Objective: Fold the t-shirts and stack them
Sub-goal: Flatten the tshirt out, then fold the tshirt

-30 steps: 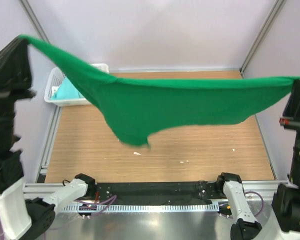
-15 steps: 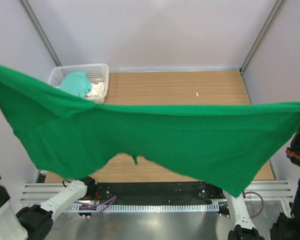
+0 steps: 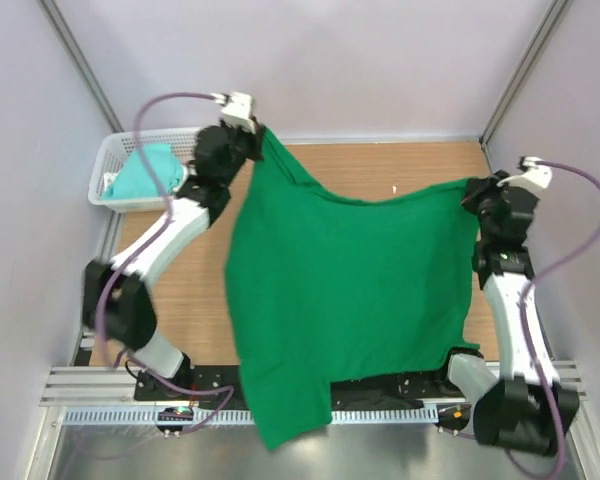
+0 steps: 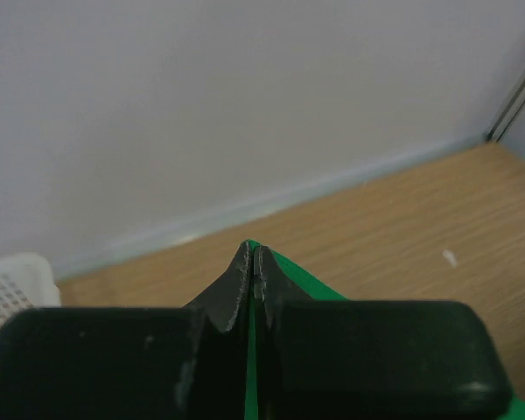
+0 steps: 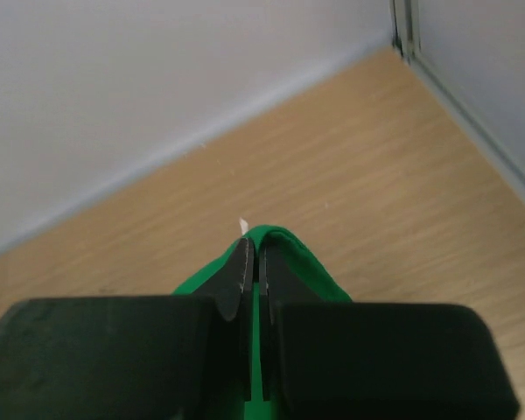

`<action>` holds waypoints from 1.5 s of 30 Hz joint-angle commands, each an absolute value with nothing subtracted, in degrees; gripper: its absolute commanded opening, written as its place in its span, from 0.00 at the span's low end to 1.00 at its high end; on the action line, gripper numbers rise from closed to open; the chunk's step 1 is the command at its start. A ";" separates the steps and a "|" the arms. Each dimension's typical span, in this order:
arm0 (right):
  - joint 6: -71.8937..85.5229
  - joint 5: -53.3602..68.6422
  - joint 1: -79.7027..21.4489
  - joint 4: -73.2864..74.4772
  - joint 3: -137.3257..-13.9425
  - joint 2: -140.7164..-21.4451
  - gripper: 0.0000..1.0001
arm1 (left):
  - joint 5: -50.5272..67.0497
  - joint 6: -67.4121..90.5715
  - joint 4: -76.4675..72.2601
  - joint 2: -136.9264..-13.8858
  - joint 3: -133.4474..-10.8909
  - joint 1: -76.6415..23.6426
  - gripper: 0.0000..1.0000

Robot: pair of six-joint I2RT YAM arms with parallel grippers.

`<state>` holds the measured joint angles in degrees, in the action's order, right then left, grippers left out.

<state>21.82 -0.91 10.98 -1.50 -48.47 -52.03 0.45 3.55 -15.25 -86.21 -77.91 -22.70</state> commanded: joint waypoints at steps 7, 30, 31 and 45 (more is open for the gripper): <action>20.40 -0.71 11.07 -30.67 -49.56 -86.01 0.01 | 1.24 13.44 -38.32 -122.41 -84.45 -19.07 0.00; 30.14 11.42 17.13 -3.79 -91.04 -121.99 0.01 | 6.23 36.37 -19.17 -116.03 -88.43 -19.07 0.00; 30.84 12.03 17.40 -2.56 -92.01 -122.34 0.01 | 6.85 36.91 -17.42 -114.97 -87.81 -19.16 0.00; 35.60 19.07 19.78 14.58 -106.43 -128.15 0.01 | 14.41 48.16 -3.70 -98.53 -74.54 -22.76 0.00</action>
